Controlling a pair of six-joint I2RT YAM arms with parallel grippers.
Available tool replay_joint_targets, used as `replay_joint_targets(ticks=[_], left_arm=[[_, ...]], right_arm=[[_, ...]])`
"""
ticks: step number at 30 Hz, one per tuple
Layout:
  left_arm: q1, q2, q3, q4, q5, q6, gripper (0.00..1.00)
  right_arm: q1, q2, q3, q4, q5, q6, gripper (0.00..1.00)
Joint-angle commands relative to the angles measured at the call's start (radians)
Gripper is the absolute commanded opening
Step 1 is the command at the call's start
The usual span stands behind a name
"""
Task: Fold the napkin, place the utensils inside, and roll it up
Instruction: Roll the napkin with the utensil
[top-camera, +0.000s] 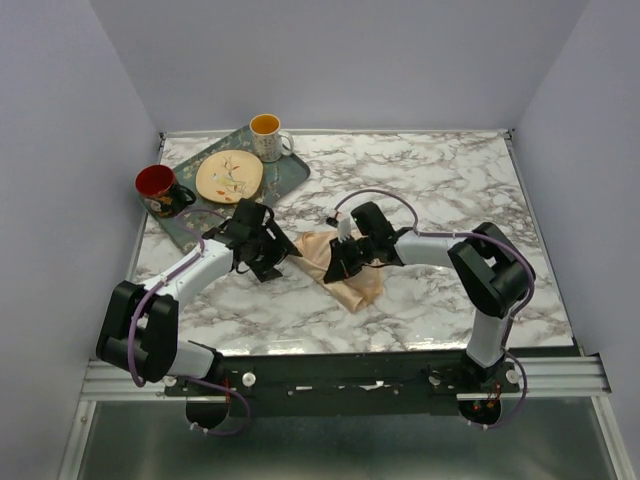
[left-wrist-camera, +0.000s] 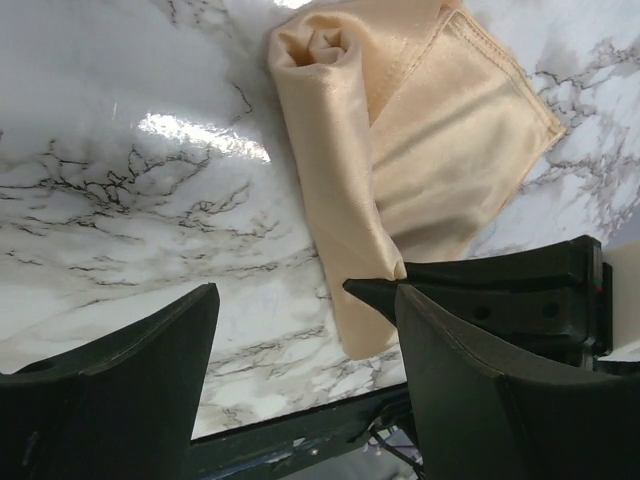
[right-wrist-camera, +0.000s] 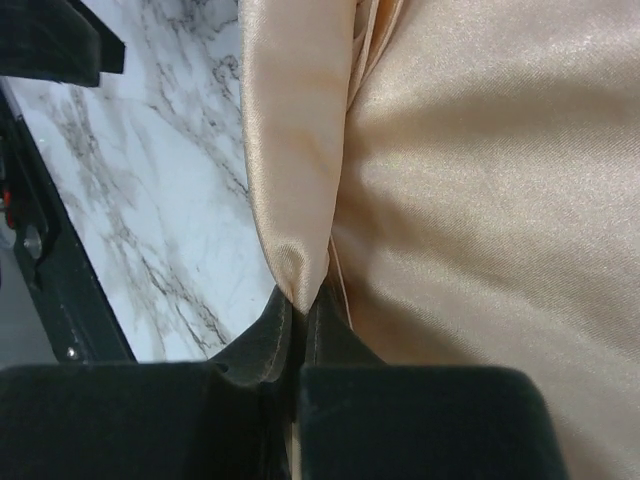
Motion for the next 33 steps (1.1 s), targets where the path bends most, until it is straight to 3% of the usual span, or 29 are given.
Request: replay_joint_targets(ticks=[1,12,21,25,33], left_arm=[[-0.006,-0.023,-0.01,0.023,0.02,0.016,0.8],[-0.086,0.055,0.005,0.054,0.057,-0.026,0.77],[-0.106,0.023,0.013,-0.001,0.026,-0.008,0.67],[-0.108,0.027,-0.026,-0.009,0.058,-0.036,0.58],[-0.115,0.005,-0.058,0.003,0.06,-0.056,0.53]], right_arm=[[-0.001,0.053,0.049,-0.084,-0.23,-0.088,0.01],[-0.03,0.095,-0.065,0.041,-0.388,0.001,0.01],[-0.054,0.148,-0.049,0.034,-0.373,0.004,0.0],[-0.062,0.156,-0.041,0.028,-0.372,0.005,0.01],[-0.065,0.181,-0.02,0.012,-0.362,0.02,0.01]])
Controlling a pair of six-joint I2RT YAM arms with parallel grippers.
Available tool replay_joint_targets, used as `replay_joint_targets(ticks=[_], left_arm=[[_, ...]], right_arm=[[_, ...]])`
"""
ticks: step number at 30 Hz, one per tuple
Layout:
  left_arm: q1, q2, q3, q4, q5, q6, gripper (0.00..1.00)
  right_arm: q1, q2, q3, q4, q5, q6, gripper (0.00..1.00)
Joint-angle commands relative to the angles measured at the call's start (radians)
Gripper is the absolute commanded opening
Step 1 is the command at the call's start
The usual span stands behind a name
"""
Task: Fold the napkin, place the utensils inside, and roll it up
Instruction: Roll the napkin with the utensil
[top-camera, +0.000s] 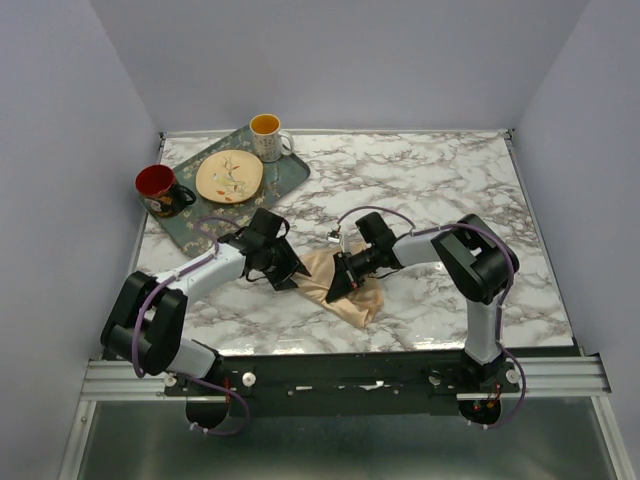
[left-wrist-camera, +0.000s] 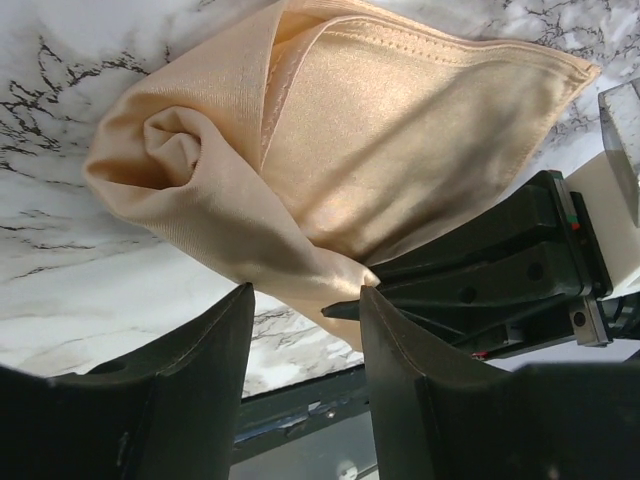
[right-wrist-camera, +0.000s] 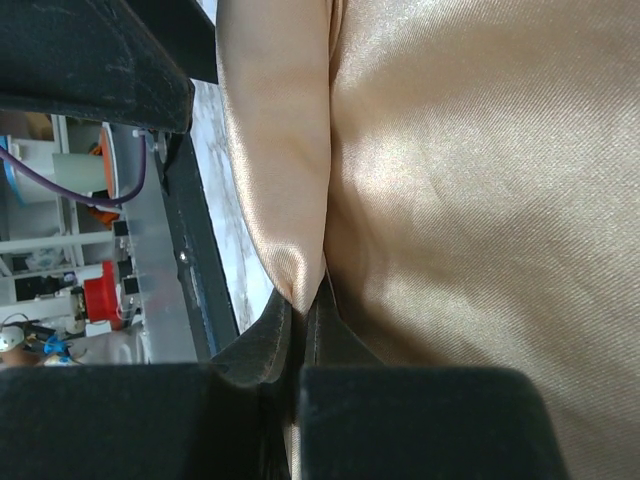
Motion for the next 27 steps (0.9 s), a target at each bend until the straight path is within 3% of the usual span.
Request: replay_joint_targets(ticks=[1,9,18,27], left_arm=[[-0.005,-0.055,-0.02,-0.026,0.003,-0.008,0.53],[-0.007,-0.089,-0.004,-0.063,-0.018,0.028,0.48],[-0.021,-0.066,-0.067,-0.001,0.052,-0.011,0.56],[-0.022,-0.026,-0.095,0.106,0.052,-0.036,0.58]], right_arm=[[-0.009,0.037,0.01,-0.027,0.059,-0.008,0.01],[-0.009,0.043,0.007,-0.027,0.076,0.005,0.01],[-0.014,0.057,0.011,-0.028,0.064,0.008,0.01],[-0.015,0.063,0.013,-0.028,0.05,0.009,0.01]])
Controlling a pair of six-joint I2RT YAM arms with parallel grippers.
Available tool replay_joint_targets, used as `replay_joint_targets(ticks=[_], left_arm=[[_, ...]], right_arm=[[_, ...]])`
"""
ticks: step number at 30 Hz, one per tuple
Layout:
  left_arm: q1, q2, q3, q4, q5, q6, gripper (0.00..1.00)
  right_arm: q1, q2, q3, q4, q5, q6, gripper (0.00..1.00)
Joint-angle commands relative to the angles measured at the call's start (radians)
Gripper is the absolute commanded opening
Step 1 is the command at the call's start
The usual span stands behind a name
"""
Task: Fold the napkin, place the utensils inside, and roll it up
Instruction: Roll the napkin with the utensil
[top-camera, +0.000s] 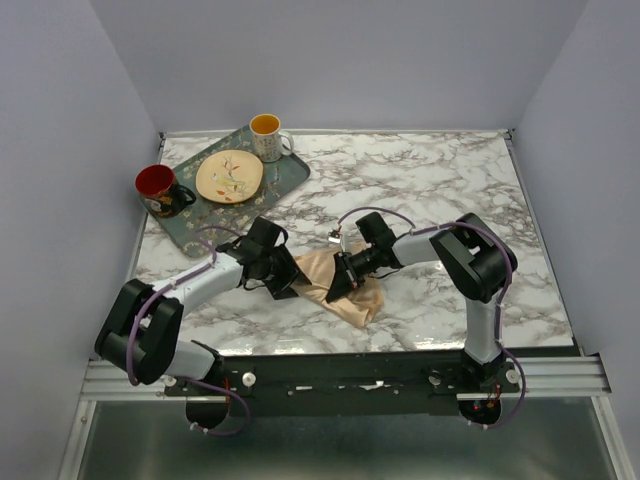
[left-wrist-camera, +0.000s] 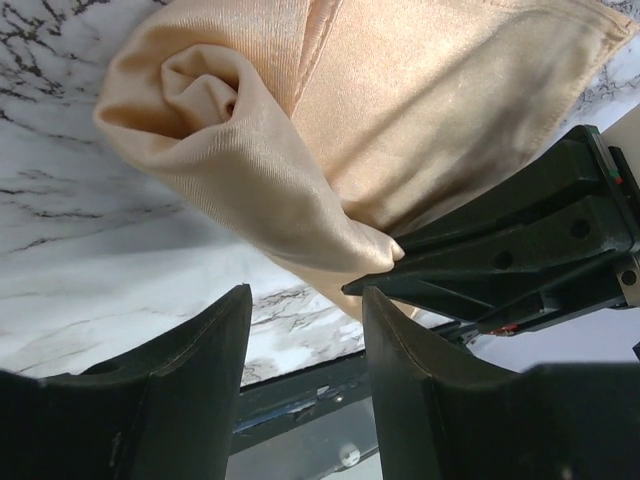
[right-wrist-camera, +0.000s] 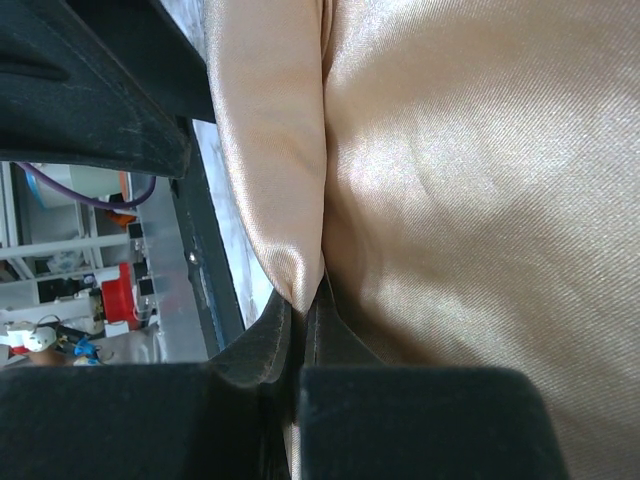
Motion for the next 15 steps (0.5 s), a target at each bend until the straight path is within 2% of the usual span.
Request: replay_joint_targets(ticks=[1,15], left_arm=[[-0.004,0.04,-0.012,0.101,0.019,-0.013,0.58],[-0.017,0.151,0.004,0.107,0.018,-0.007,0.6]], right_arm=[[-0.005,0.046,0.005,-0.025,0.069,-0.02,0.0],[-0.005,0.064,0.017,-0.025,0.037,-0.009,0.0]])
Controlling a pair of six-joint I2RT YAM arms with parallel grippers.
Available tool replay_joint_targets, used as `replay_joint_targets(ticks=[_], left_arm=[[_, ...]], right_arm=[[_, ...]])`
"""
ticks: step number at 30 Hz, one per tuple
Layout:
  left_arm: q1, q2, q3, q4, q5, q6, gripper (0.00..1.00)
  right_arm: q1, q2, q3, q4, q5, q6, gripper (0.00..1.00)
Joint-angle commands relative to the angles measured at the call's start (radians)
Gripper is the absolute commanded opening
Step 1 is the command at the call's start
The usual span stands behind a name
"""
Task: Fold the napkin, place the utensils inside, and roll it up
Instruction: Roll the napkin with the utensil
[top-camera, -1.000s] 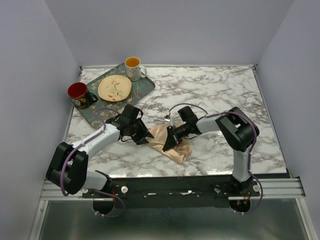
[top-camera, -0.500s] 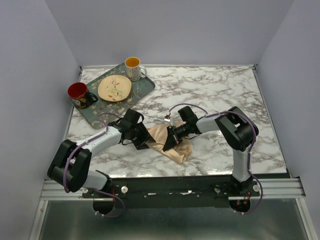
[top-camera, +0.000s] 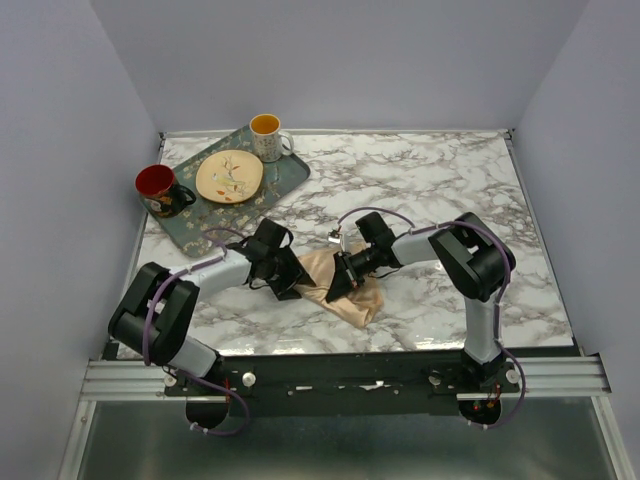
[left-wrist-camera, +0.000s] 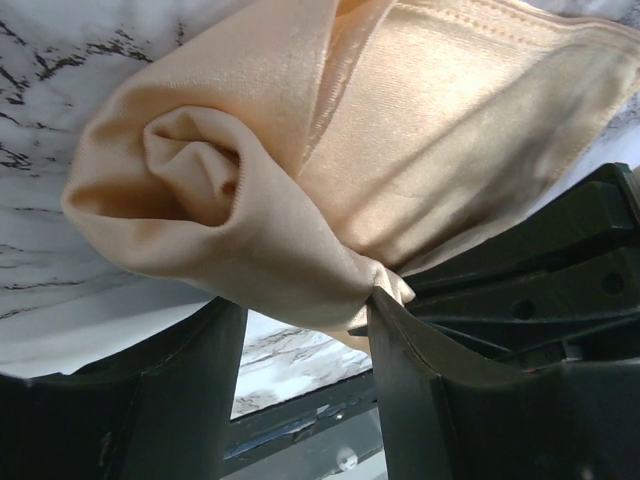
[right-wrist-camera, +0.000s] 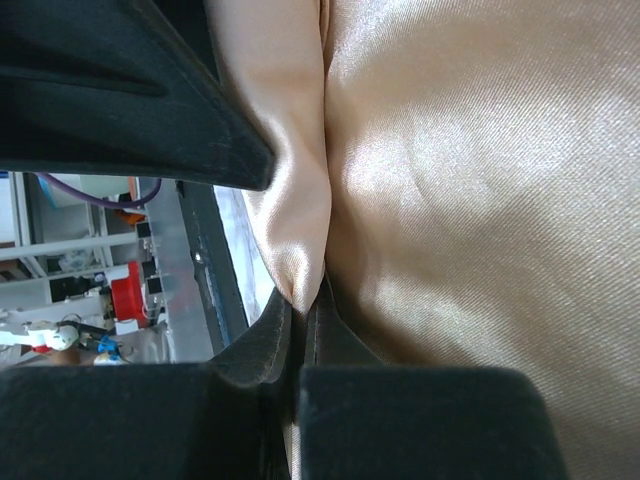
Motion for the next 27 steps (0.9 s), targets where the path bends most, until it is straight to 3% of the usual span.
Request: replay_joint_targets(ticks=[1,9,16,18,19,20,24,27], left_arm=[[-0.012,0.045,0.012,-0.001,0.001,0.007,0.61],[-0.021,0.096,0.025,0.028,-0.02,0.013,0.66],[-0.032,0.163,0.057,0.007,-0.042,0.025,0.63],[-0.03,0.188,0.067,0.0,-0.047,0.031,0.55],[-0.03,0.195,0.082,-0.001,-0.045,0.037,0.44],[-0.03,0.202,0.09,-0.018,-0.053,0.047,0.4],[-0.03,0.22,0.108,-0.033,-0.062,0.062,0.34],[-0.032,0.24,0.122,-0.042,-0.051,0.068,0.21]], right_arm=[[-0.004,0.053,0.008,-0.021,0.044,-0.022,0.0],[-0.006,0.067,0.019,-0.021,-0.014,-0.021,0.0],[-0.006,0.073,0.036,-0.021,-0.06,-0.016,0.0],[-0.004,0.079,0.037,-0.021,-0.075,-0.019,0.01],[-0.004,0.079,0.039,-0.023,-0.077,-0.024,0.01],[-0.004,0.079,0.037,-0.023,-0.077,-0.025,0.0],[-0.004,0.075,0.043,-0.035,-0.073,-0.04,0.01],[-0.004,0.073,0.074,-0.123,-0.022,-0.088,0.0]])
